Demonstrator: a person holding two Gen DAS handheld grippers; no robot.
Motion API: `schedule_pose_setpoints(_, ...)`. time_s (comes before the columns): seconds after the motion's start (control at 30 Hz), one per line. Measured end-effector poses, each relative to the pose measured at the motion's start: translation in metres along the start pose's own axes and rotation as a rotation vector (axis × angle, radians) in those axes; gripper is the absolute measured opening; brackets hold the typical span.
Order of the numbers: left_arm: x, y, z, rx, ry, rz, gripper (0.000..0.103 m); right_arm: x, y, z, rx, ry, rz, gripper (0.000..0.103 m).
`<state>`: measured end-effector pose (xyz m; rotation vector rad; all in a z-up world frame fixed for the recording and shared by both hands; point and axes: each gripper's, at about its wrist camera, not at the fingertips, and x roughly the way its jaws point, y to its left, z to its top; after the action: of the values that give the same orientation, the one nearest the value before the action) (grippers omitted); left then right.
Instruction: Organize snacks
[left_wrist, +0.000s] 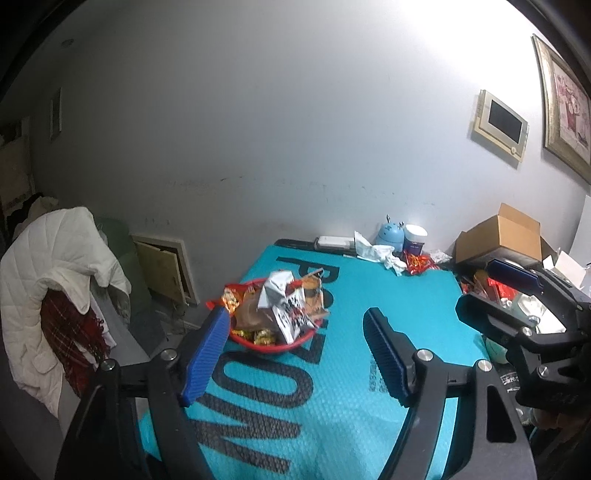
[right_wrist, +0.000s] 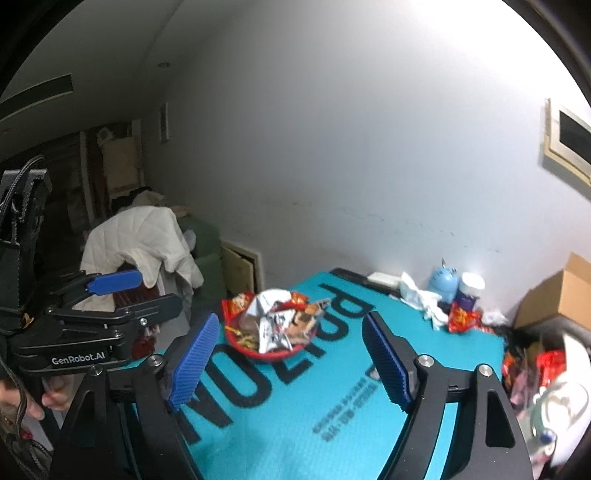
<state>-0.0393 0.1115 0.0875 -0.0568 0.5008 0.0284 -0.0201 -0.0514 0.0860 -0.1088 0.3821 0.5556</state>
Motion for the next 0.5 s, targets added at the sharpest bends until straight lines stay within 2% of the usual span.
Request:
schedule_pose_setpoints(0.17,-0.002,-0.008,-0.021,-0.004,0.022,0.009,0.074,0.0,-0.003,-0.02,-0.002,0.036,-0.025,0.082)
schedule_pose_setpoints(0.5,0.006,-0.016,-0.051,-0.02,0.074,-0.003,0.074,0.001,-0.009,-0.056,0.018,0.105,-0.007,0.082)
